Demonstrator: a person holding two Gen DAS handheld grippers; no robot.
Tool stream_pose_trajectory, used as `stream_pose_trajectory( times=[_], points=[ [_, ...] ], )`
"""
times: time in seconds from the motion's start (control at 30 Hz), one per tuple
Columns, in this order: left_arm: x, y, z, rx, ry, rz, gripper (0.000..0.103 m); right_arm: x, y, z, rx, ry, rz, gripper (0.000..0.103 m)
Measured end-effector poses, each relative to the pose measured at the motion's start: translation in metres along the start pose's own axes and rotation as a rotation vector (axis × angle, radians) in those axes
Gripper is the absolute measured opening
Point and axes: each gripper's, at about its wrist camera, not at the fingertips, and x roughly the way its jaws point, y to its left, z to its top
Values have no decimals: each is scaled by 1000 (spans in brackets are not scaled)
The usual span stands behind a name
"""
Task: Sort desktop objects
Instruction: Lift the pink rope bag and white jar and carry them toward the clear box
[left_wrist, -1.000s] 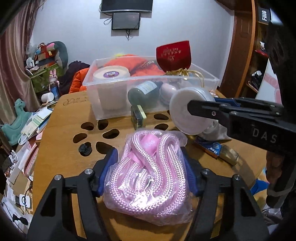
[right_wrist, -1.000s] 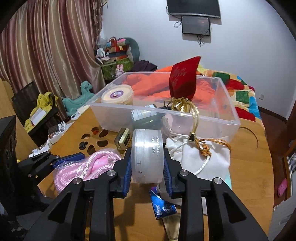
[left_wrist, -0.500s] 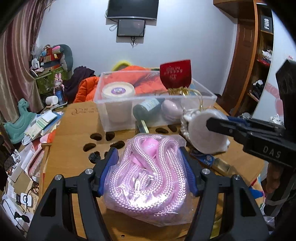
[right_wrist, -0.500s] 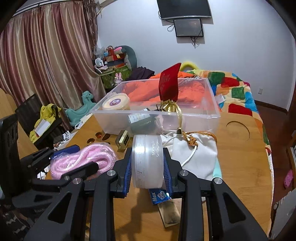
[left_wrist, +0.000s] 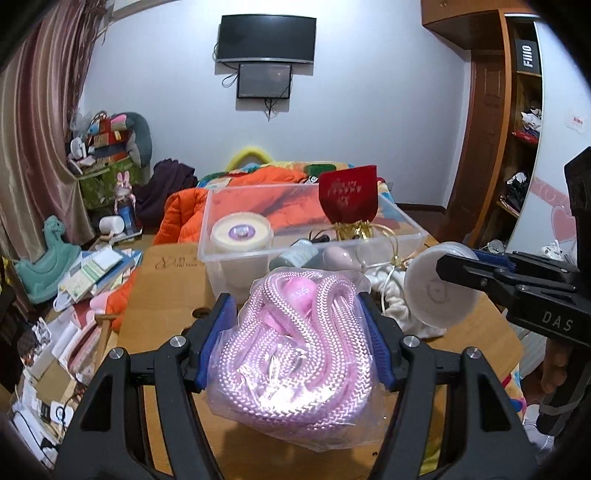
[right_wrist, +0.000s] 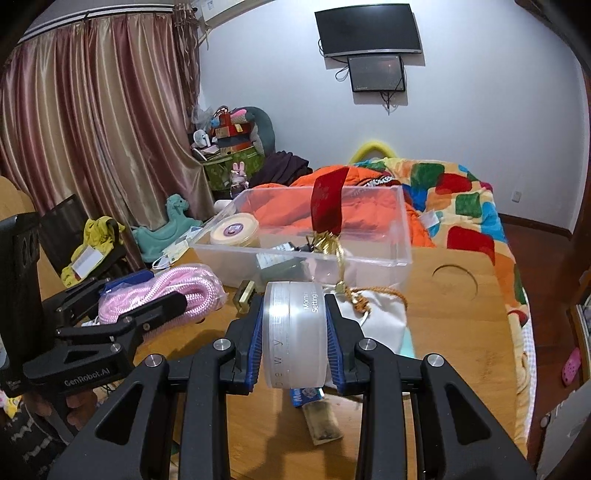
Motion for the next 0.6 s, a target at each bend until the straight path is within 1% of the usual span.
stream_pose_trajectory(
  times=[0.2,0.3,0.43,0.6],
  points=[
    [7,-3,12,22,-15,-10,65,-4,-10,9,7,-16,-19,27],
    [12,-5,17,38,-21,4,65,-1,-19,15,34,-25,-34,27],
    [19,-4,27,37,-26,-1,65,3,-31,24,65,-32,-28,27],
    [23,-2,42,33,-49,6,65,7,-37,33,61,-34,-26,27]
  ],
)
